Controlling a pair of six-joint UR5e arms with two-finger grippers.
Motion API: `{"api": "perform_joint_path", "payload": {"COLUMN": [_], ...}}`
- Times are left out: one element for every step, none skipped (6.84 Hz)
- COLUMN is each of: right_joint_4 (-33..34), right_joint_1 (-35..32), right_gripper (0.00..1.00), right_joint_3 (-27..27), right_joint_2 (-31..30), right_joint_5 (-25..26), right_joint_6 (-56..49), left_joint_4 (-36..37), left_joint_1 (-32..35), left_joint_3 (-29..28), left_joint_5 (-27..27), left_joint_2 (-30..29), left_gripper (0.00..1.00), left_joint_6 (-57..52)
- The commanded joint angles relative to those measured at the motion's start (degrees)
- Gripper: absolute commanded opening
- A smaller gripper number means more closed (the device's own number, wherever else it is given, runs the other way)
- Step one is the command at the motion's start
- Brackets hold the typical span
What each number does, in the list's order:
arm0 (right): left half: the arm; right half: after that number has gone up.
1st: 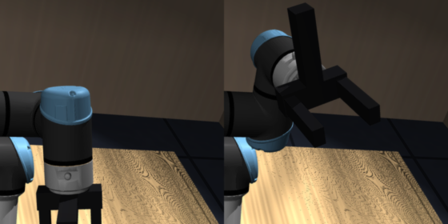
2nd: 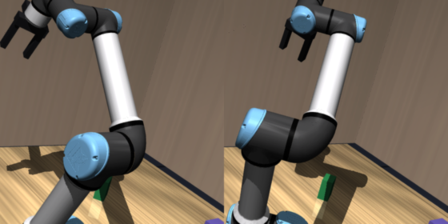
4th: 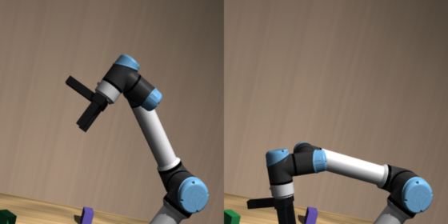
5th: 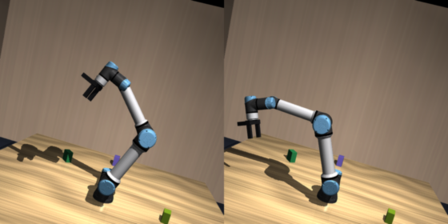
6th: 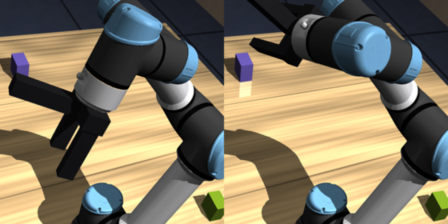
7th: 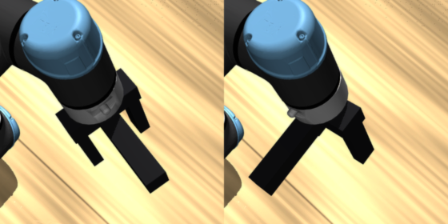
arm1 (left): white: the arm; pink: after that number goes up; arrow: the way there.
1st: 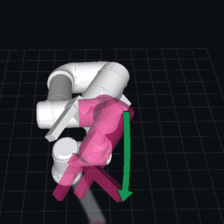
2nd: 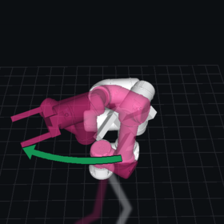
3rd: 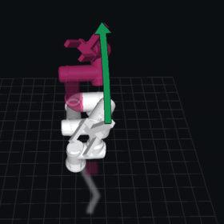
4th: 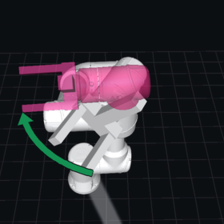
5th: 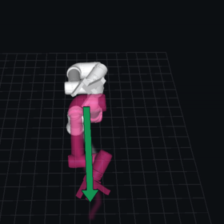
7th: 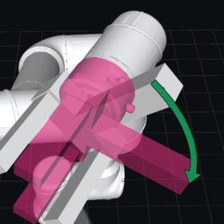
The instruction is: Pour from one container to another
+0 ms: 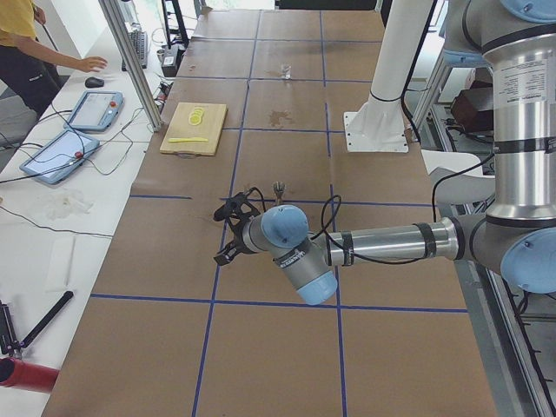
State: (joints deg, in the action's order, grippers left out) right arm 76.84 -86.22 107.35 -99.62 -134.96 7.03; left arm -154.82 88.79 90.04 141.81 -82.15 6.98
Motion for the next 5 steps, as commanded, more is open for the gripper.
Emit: {"api": "perform_joint_path", "payload": {"right_joint_4": [-0.1, -0.2, -0.2, -0.2, -0.2], "right_joint_1": [0.0, 0.0, 0.0, 0.0, 0.0], "right_gripper": [1.00, 1.00, 1.00, 1.00, 1.00], "right_joint_3": [0.0, 0.0, 0.0, 0.0, 0.1], "right_joint_2": [0.0, 0.0, -0.1, -0.2, -0.4], "right_joint_5": [0.0, 0.0, 0.0, 0.0, 0.0], "right_joint_6": [0.4, 0.4, 0.4, 0.4, 0.4], "left_joint_4": [-10.5, -14.9, -17.2, -19.6, -22.5], "left_joint_1": [-4.5, -11.0, -16.7, -22.4, -27.9], "left_joint_3": [0.6, 1.4, 2.7, 4.1, 4.7], "left_joint_5": [-6.4, -12.1, -17.9, -25.0, -31.3], "left_joint_2": [0.8, 1.0, 1.5, 2.8, 3.3], "left_gripper": [1.00, 1.00, 1.00, 1.00, 1.00], "left_joint_6": [14.7, 21.9, 26.8, 30.9, 35.0]}}
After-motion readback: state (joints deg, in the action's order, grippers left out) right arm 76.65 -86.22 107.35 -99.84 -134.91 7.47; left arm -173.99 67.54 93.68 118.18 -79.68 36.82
